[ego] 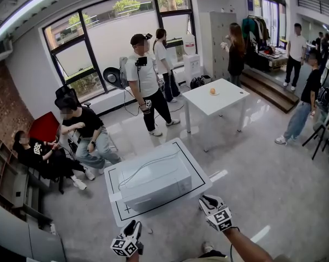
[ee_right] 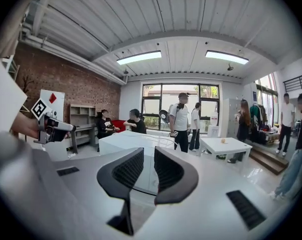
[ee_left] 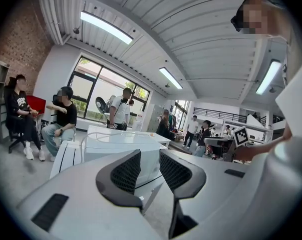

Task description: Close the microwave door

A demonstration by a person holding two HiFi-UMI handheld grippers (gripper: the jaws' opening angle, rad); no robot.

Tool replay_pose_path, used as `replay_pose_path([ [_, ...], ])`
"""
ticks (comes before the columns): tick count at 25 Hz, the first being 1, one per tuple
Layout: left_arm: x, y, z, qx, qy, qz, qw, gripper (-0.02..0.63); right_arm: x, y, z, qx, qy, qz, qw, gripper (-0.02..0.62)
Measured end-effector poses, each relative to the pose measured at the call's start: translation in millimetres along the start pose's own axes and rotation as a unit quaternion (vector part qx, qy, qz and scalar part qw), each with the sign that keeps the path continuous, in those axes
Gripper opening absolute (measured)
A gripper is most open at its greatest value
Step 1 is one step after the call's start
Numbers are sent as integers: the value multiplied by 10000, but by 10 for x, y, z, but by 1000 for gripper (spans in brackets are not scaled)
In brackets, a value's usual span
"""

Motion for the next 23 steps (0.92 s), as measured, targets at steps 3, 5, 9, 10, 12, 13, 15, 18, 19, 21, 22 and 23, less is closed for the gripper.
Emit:
replay_pose_path([
  [3,25,8,-32,13,-12,-15,10000,106,13,30,3,42,7,45,10000,58],
  [5,34,15,-62,20,-27,-26,10000,107,6,52,-12,104,45,90,9999,52],
  [9,29,35,-94,21,-46,-39,10000,106,-57,96,-52,166,133,135,9997,49],
  [10,27,50,-95,19,-49,-42,10000,106,-78,115,-59,177,158,144,9996,48],
  [12,22,73,-101,15,-56,-49,10000,106,-116,145,-74,196,200,168,9995,46],
  [13,21,78,-108,13,-62,-53,10000,106,-131,151,-84,202,215,178,9994,46],
  [15,32,75,-132,11,-79,-62,9999,106,-143,148,-95,201,247,202,9993,46],
  [18,94,51,-174,-5,-98,-68,9999,107,-123,124,-73,199,311,252,9990,43],
  [19,111,49,-183,-13,-99,-71,9999,106,-117,122,-63,206,333,264,9989,41],
  [21,125,63,-194,-23,-102,-74,9999,106,-115,142,-52,222,370,282,9987,40],
  [22,126,75,-196,-25,-102,-74,9999,106,-119,160,-49,229,388,288,9986,38],
  [23,127,87,-198,-28,-102,-73,9999,106,-123,180,-45,236,406,294,9985,38],
])
Point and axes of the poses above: the fingertips, and each gripper's own axes: z backward along the fingers, x to its right, y out of its top, the point moved 8 cm from there along z, backward along the fingers, and after that the axes turned 12 degrees about -x, right-handed, at the moved point
